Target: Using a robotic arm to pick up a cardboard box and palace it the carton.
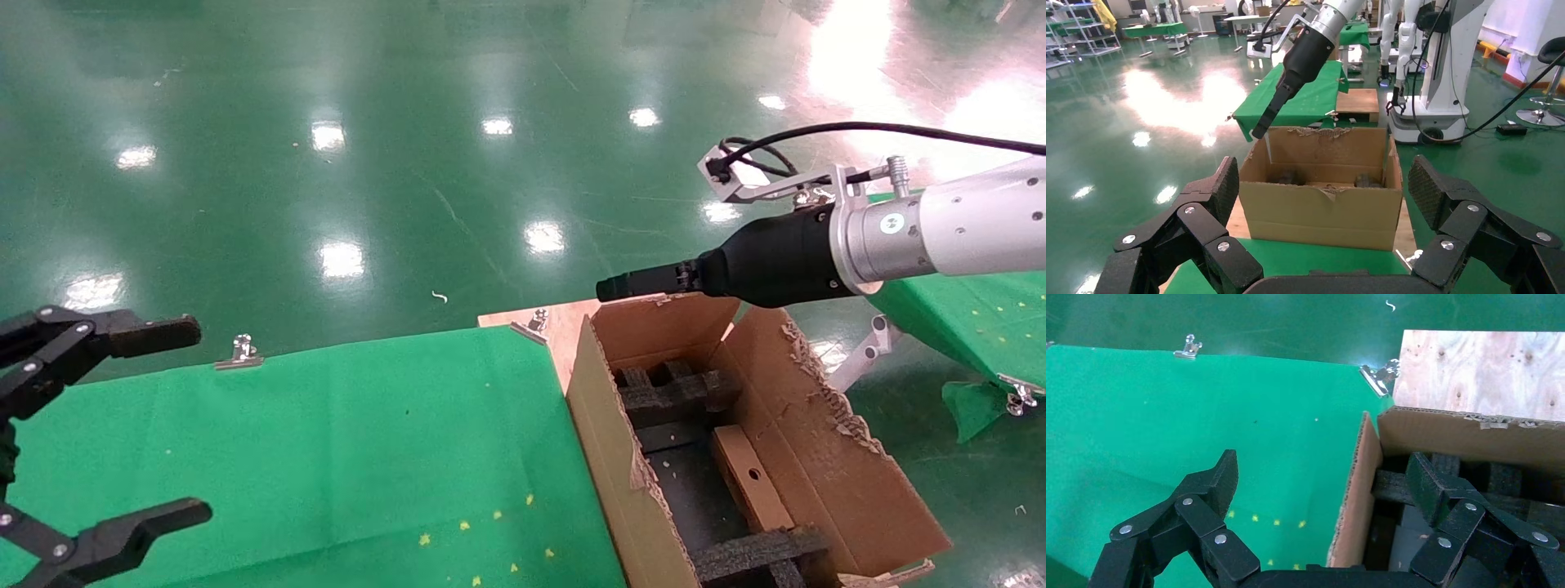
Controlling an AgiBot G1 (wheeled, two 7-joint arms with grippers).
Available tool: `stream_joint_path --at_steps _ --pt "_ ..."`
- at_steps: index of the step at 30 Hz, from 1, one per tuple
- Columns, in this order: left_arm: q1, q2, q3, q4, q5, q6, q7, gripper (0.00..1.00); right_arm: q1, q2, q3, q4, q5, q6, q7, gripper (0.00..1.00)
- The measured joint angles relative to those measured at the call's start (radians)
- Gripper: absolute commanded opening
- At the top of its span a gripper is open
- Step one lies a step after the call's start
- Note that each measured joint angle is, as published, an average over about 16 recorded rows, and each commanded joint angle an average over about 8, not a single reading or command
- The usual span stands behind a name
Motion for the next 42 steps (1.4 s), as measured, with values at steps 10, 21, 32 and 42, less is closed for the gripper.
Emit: stream_joint_path --at_steps 10,21,32,42 --pt "0.000 0.000 0.000 0.000 0.000 0.000 0.000 1.00 -0.101 -0.011 0.123 0.017 0.060 -0.046 -0.147 1.00" --pt "0.000 0.000 0.000 0.000 0.000 0.000 0.000 1.00 -0.250 -0.028 0.312 0.042 0.160 -0.127 -0.372 1.00" --pt "0.000 0.000 0.001 0.000 0.000 0.000 0.000 1.00 -0.399 -0.045 0.501 0.066 0.260 -0.207 -0.596 1.00" --pt "0.000 0.000 0.001 0.000 -0.001 0.000 0.001 1.00 -0.534 -0.060 0.674 0.089 0.352 -0.281 -0.801 1.00"
